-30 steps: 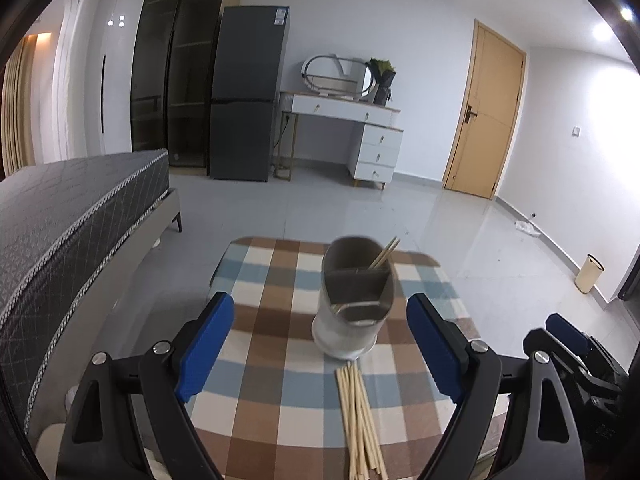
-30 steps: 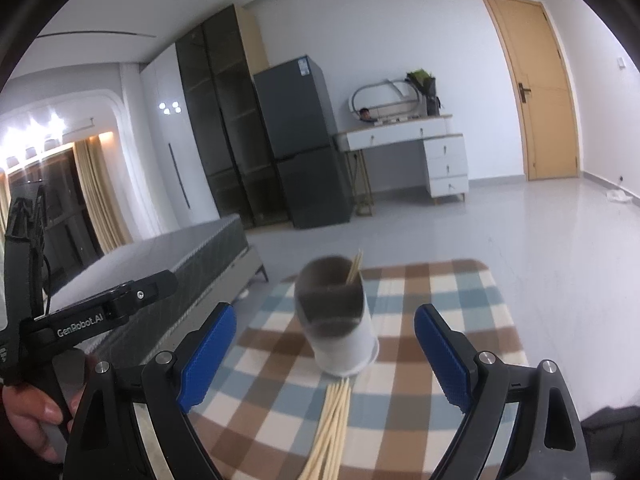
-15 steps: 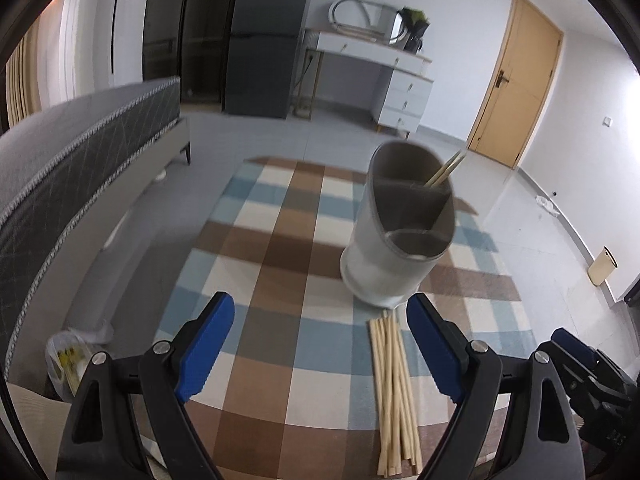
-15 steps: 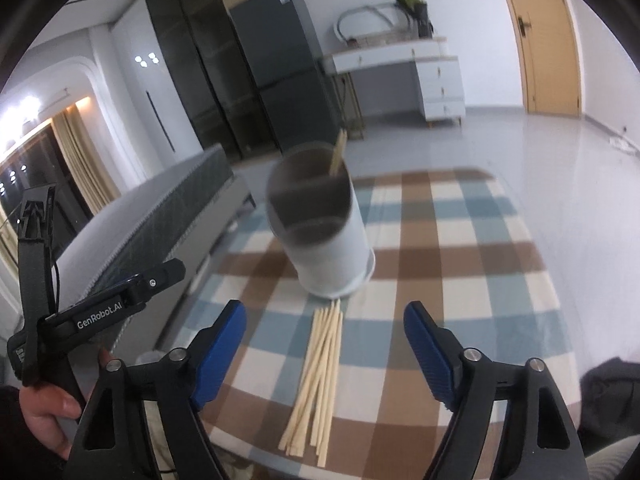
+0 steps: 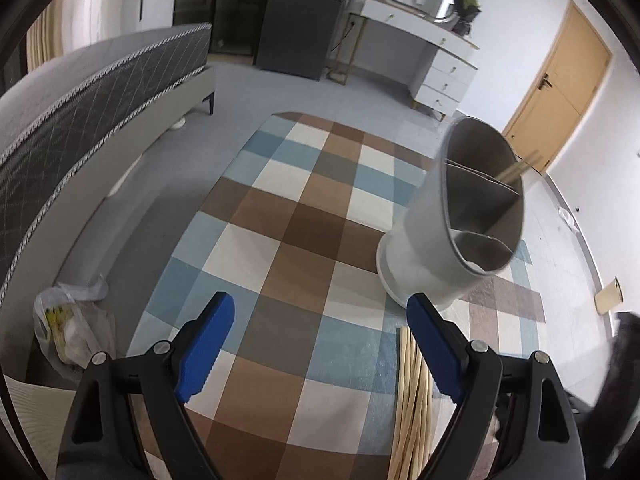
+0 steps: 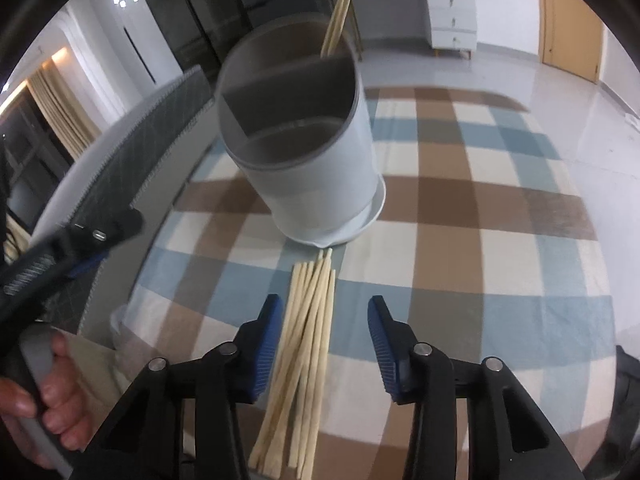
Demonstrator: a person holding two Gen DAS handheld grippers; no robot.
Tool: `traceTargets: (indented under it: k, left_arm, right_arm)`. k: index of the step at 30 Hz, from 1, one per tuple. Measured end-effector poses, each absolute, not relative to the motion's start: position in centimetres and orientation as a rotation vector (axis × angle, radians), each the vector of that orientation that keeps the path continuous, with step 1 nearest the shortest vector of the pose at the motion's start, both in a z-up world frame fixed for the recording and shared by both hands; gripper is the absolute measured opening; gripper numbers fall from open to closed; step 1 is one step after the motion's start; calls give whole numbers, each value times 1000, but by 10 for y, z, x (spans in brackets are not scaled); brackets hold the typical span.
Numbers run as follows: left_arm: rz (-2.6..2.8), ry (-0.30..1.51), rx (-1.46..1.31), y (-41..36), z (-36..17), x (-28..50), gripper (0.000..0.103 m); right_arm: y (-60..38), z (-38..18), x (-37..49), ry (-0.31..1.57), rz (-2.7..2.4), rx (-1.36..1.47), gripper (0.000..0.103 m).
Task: Organize utensils
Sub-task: 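Lower the right gripper to the chopstick bundle and pinch another chopstick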
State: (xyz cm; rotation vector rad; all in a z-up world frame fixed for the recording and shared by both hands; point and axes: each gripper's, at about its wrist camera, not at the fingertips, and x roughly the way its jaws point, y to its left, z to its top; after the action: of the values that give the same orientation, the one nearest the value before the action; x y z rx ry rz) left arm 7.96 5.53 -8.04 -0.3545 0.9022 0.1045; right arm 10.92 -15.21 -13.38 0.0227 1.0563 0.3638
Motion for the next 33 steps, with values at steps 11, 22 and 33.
traceTargets:
  k: [11, 22, 33]
  left_arm:
    - [153, 999, -468, 75, -94, 90, 85]
    - [148, 1024, -492, 76, -94, 89, 85]
    - [146, 1033, -518, 81, -94, 87, 85]
  right_arm:
    - [-124, -173, 142, 1166, 346, -57, 18]
    - [-121, -172, 134, 1177, 367, -66, 0]
    - [-122, -169, 124, 1197, 358, -117, 2]
